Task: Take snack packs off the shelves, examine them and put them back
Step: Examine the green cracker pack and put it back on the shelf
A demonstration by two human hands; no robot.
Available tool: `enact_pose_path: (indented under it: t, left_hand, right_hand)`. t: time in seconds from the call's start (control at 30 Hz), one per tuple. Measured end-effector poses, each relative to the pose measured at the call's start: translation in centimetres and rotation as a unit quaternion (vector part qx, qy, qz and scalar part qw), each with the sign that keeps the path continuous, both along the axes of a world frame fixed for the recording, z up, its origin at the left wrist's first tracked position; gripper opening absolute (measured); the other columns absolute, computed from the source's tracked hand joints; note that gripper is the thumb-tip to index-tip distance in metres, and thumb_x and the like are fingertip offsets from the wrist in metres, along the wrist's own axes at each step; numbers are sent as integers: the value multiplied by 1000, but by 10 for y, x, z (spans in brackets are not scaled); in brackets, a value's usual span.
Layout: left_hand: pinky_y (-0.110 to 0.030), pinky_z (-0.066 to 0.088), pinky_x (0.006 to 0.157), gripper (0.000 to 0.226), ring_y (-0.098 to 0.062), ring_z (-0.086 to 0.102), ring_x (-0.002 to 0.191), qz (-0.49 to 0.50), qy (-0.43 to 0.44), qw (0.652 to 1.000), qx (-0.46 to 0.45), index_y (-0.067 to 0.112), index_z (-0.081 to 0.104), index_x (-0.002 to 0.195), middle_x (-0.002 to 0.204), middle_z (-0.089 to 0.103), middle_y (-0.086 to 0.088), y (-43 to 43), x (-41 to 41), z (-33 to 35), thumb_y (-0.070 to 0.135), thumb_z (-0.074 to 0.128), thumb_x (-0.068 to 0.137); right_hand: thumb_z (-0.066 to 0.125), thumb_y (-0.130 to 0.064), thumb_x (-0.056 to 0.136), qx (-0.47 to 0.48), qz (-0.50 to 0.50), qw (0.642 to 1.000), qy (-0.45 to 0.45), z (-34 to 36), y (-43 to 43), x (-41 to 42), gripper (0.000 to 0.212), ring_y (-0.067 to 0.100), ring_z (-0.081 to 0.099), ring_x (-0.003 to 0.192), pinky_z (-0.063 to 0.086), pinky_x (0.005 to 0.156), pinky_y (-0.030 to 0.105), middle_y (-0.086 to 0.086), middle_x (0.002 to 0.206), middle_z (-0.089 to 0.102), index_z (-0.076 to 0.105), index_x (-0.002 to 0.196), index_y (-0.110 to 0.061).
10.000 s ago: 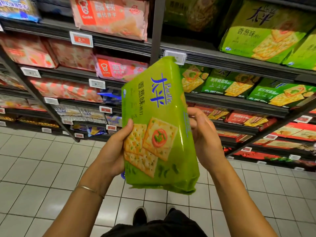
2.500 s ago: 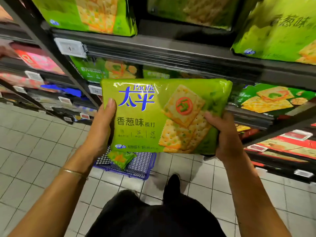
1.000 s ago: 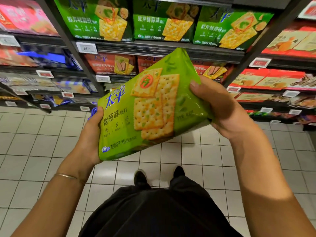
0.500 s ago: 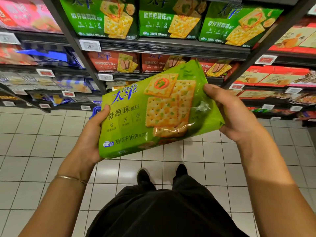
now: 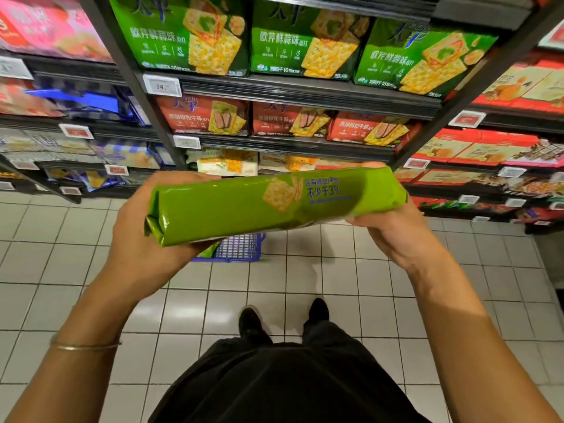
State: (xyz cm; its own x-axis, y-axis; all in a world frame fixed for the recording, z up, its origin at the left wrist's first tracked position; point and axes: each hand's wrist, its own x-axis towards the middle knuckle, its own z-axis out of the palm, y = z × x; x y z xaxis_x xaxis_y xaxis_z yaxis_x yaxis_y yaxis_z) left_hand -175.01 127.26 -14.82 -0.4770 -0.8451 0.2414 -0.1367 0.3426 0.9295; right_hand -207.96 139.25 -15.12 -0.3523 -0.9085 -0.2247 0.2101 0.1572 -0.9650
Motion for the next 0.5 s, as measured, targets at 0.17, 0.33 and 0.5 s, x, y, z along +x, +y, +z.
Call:
enact_pose_path:
  t: [0.17,0.33,0.5]
  left_hand:
    - [-13,55,90,69,0,70,111,24,13,999,37,54,63,121,117,73,26,3,3,3,72,89,60]
    - [-17,60,78,75,-4,73,106,63,33,994,80,48,63,122,118,75,21,5,8,1,52,95,55]
    - [-40,63,89,78,-20,73,113,-20,134,954,269,26,61,139,128,75,-1,-3,15,13,58,88,73]
  right_hand:
    - [71,24,56,-19,-4,1000,-18,4,-1,5,69,18,75,90,60,83,30,0,92,79,59,121,4]
    - [59,18,69,-26,38,996,-80,12,1,13,56,27,72,104,58,92,36,12,106,75,60,123,3]
    - [61,-21,91,-2,-14,991,-133,12,-3,31,40,27,74,105,61,90,43,10,115,77,64,128,-8]
